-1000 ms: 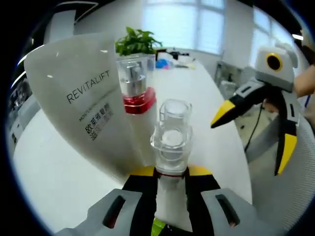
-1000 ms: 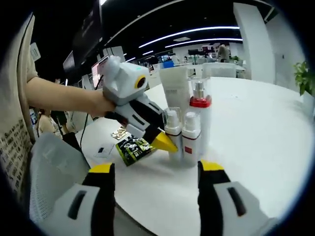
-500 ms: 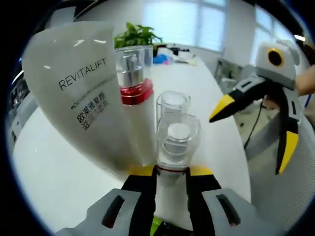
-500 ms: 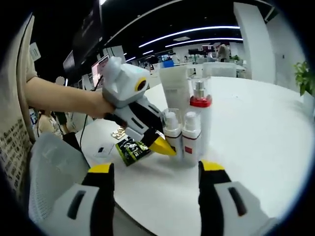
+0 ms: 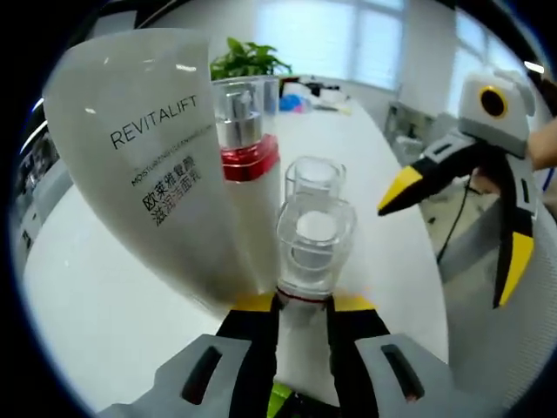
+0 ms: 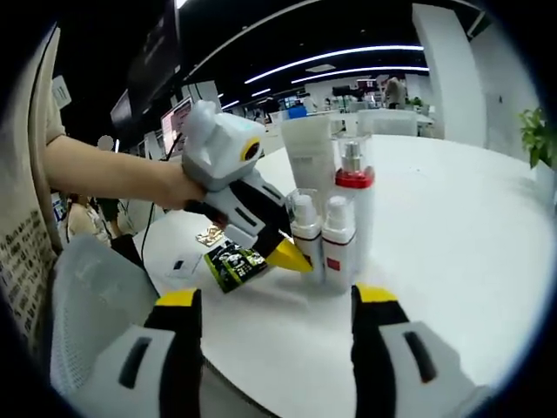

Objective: Arrange the skincare products in the storage area until every visible bottle or jar stands upright without overlapping.

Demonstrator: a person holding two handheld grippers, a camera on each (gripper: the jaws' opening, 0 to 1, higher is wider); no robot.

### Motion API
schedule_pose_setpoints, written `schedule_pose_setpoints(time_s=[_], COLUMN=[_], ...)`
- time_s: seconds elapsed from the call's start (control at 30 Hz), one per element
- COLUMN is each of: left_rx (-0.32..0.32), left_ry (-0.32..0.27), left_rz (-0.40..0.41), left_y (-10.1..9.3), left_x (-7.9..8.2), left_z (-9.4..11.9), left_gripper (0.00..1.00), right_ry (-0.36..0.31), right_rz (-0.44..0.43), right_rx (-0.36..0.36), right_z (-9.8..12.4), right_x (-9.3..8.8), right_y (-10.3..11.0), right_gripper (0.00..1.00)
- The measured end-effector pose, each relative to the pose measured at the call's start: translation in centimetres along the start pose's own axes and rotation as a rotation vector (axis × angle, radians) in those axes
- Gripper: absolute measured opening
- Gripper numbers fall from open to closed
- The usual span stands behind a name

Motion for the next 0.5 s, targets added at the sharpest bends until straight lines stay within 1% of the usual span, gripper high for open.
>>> schedule_pose_setpoints(time_s=[0.5], left_rx=[0.008], left_ry=[0.006], left_rz=[0.001], left_y=[0.08], left_x=[-0.08], left_z=[-0.12], left_gripper=[0.18], right_ry=[0.006], right_rz=[0.002], right_rx=[0.004], right_z=[-0.04], right_x=[-0.01], right_y=[0.10], right_gripper=[0.70])
Point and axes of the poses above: the point that each gripper's makers call its tool centre point, and the gripper's own axes: z roughly backward along the fingers, y roughly to its left, x roughly out of its top, the point moved 7 cm from there along z, roughly backward along the fingers, and after that the axes turned 12 degrees about -z, right-handed, at the moved point
